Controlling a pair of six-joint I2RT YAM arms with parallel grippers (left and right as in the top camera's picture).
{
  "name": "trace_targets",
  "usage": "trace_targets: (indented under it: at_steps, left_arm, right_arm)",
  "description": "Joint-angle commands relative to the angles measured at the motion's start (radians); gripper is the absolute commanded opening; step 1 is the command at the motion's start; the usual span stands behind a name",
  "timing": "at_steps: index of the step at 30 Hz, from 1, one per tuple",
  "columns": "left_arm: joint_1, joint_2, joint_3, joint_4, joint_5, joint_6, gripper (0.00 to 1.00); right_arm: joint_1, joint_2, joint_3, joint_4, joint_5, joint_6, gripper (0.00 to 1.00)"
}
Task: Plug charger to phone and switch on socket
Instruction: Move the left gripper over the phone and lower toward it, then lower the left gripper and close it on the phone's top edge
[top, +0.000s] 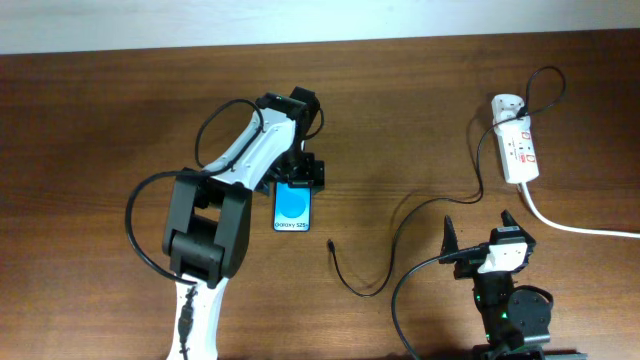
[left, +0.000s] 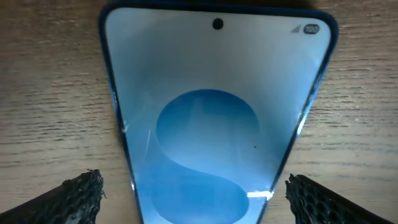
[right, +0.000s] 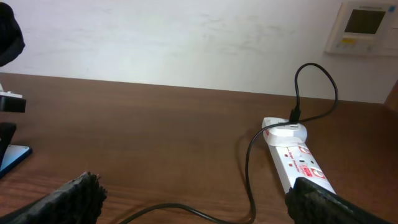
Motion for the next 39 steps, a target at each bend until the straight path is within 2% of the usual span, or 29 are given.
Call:
trace_targets:
  at_steps: [1,17,21,25,31,33,39]
  left_arm:
    - [0.008,0.010,0.002,0.006,-0.036,0.026,0.99]
    - [0.008,0.011,0.002,0.034,-0.037,0.026,0.99]
    - [0.008,0.011,0.002,0.025,-0.076,0.027,0.99]
    - [0.008,0.011,0.002,0.024,-0.064,0.027,0.99]
    - [0.007,0.011,0.002,0.024,0.051,0.027,0.99]
    - [0.007,0.011,0.002,0.021,0.105,0.074,0.99]
    - [0.008,0.029,0.002,0.015,0.051,0.072,0.99]
  right_arm:
    - [-0.007,-0.007,-0.007,-0.006,-0.005,0.001,0.98]
    - [-0.007,-0.007,-0.007,-0.006,-0.005,0.001,0.98]
    - [-0.007,-0.007,-0.007,-0.006,-0.005,0.001,0.98]
    - [-0.007,-0.007,-0.007,-0.006,-0.005,0.001,0.98]
    - [-0.007,-0.007,-0.007,-0.006,-0.005,0.001,0.98]
    - [-0.007,-0.007,-0.007,-0.006,-0.005,0.001,0.99]
    - [-0.007,-0.007,-0.007,-0.006,-0.005,0.001,0.98]
